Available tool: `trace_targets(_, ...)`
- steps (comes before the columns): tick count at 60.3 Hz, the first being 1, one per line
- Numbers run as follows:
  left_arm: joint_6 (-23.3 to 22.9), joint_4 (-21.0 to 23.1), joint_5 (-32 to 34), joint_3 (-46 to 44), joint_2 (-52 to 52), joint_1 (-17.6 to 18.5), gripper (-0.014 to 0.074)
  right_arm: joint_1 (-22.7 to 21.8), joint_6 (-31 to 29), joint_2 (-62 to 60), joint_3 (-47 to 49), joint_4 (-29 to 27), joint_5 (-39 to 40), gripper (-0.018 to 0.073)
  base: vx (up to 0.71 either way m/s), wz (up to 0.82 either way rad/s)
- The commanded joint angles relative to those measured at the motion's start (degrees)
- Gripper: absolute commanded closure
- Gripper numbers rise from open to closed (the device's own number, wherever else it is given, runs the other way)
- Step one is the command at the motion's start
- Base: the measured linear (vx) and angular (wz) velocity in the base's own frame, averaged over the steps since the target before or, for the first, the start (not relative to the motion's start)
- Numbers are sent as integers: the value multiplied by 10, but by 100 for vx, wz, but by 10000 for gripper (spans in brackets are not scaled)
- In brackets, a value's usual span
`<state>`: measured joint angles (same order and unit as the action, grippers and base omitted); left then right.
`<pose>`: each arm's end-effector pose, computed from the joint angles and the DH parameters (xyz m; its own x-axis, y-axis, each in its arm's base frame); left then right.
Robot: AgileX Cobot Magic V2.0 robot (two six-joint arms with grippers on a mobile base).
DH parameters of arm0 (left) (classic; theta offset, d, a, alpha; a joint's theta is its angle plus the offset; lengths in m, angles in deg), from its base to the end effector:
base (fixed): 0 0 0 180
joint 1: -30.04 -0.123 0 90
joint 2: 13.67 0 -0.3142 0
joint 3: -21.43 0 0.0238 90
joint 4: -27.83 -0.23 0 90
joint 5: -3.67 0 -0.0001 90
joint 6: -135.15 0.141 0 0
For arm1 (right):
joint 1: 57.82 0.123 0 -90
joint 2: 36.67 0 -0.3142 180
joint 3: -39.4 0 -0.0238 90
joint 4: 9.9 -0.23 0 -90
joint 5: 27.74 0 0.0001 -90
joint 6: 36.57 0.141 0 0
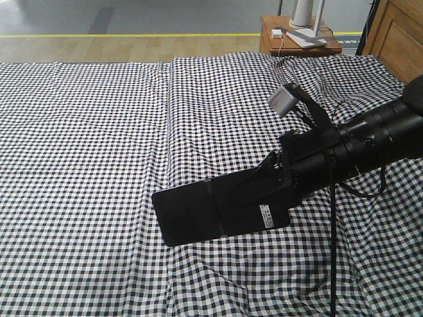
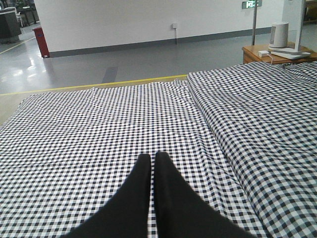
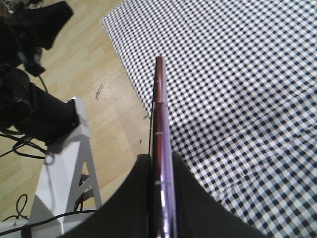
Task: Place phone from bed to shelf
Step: 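Hold the phone in the right gripper while driving away from the bed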
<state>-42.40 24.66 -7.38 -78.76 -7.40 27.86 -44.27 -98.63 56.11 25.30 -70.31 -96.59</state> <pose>0.0553 0.0036 0.1792 -0.1279 0.0921 -0.9875 -0.0363 0.9946 0.0975 0.2376 0.1749 0.3159 -0.5792 -0.4371 -0.6881 -0.8151 0.3267 0.4785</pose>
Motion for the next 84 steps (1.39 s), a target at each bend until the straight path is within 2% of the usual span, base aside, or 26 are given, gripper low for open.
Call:
trace_targets(1,-2,3,41,-15,-6,0,596,15,4,-36,14,-48,-51,560,0,0)
trace_targets(7,-2,3,41,-15,-6,0,596,27,4,-47,14,-47,-51,560,0,0)
trace_targets(84,-2,3,41,-15,-6,0,596,25,4,-53,14,-43,-51,560,0,1)
